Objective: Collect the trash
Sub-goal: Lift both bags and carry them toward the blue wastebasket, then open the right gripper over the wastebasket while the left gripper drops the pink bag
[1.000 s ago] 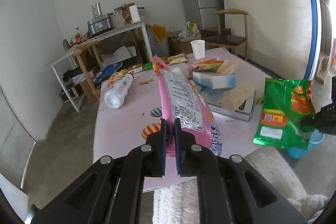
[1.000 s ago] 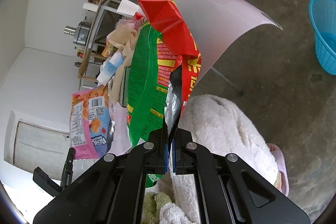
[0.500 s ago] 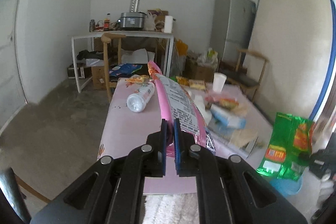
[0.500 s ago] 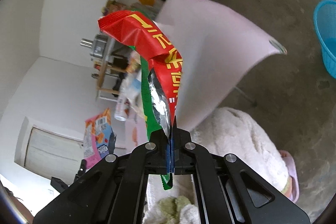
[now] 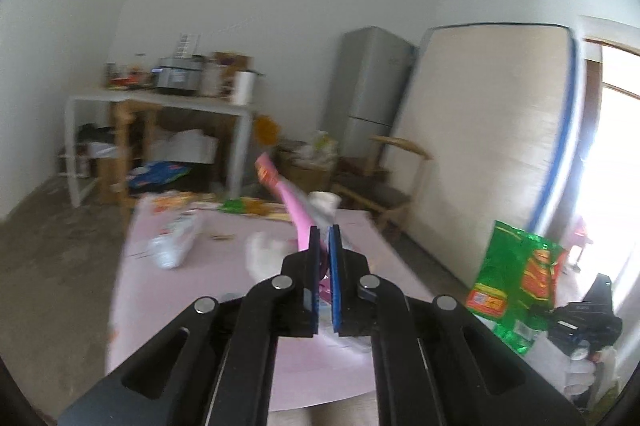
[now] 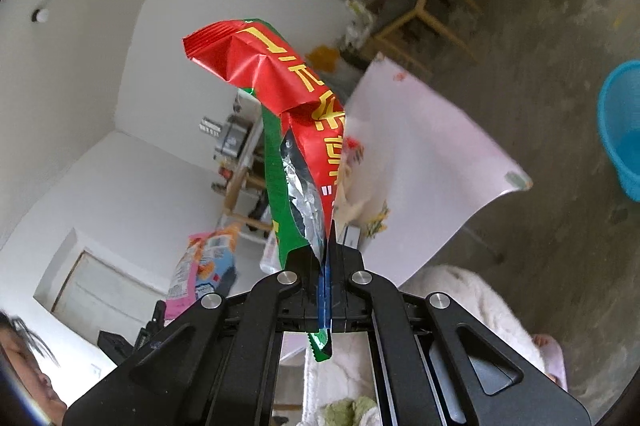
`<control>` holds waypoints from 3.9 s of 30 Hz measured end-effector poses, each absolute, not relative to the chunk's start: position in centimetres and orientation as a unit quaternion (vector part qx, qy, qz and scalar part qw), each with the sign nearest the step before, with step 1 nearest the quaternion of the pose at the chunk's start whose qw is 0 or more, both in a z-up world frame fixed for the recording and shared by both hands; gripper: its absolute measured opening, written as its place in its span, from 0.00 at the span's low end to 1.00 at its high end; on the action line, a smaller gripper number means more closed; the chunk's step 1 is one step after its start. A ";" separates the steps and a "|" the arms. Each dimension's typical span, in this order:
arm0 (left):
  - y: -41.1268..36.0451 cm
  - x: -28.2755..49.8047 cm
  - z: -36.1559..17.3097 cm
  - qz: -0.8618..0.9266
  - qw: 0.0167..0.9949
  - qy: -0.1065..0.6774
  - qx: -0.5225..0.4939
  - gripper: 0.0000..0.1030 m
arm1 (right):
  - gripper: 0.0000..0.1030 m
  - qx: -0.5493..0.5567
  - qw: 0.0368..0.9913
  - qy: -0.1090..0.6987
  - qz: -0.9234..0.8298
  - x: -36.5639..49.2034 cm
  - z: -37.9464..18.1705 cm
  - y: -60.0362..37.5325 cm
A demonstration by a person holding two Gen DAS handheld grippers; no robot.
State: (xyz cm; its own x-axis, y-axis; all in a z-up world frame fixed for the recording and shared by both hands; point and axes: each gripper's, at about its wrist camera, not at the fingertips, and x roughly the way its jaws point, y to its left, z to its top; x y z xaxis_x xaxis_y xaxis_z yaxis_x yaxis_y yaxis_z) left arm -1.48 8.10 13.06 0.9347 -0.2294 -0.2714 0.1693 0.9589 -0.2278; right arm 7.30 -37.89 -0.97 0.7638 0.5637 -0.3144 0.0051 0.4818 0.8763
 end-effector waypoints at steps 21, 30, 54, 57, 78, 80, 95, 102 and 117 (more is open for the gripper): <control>-8.1 7.5 1.2 -0.287 0.867 0.404 -0.048 0.35 | 0.00 0.571 0.765 0.296 0.025 1.5 -13.4 -46.4; -7.9 8.0 -3.5 -0.271 0.842 0.464 -0.048 0.35 | 0.00 0.576 0.682 0.439 0.103 8.2 -22.1 -36.4; 5.9 5.4 -9.9 -0.157 0.807 0.543 -0.168 0.54 | 0.00 0.539 0.695 0.460 0.125 10.5 -21.0 -35.3; 6.4 6.2 -10.6 -0.164 0.804 0.539 -0.190 0.60 | 0.00 0.537 0.696 0.461 0.123 10.8 -20.7 -35.0; 4.2 6.8 -11.2 -0.289 0.755 0.527 -0.263 0.41 | 0.00 0.529 0.699 0.467 0.113 11.2 -19.6 -34.5; 4.4 6.5 -10.4 -0.299 0.760 0.516 -0.258 0.31 | 0.00 0.534 0.698 0.464 0.113 11.0 -19.6 -34.8; -3.3 5.2 -1.3 -0.417 0.789 0.429 -0.141 0.06 | 0.00 0.591 0.728 0.346 0.031 4.4 -17.2 -44.2; -12.1 4.9 0.9 -0.476 0.790 0.386 -0.035 0.05 | 0.00 0.622 0.713 0.322 -0.041 3.7 -19.4 -49.7; -22.4 9.3 -0.8 -0.484 0.779 0.396 0.051 0.06 | 0.50 0.726 0.568 0.347 -0.173 9.4 -34.7 -60.4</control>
State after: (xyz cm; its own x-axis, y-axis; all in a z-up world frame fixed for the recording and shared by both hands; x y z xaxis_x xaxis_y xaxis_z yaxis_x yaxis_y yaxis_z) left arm 9.34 -22.44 -0.80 0.2191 -0.7134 -0.6656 0.7935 0.5273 -0.3040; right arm 9.38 -60.44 -34.70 0.6995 0.3070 -0.6453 0.7003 -0.1146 0.7046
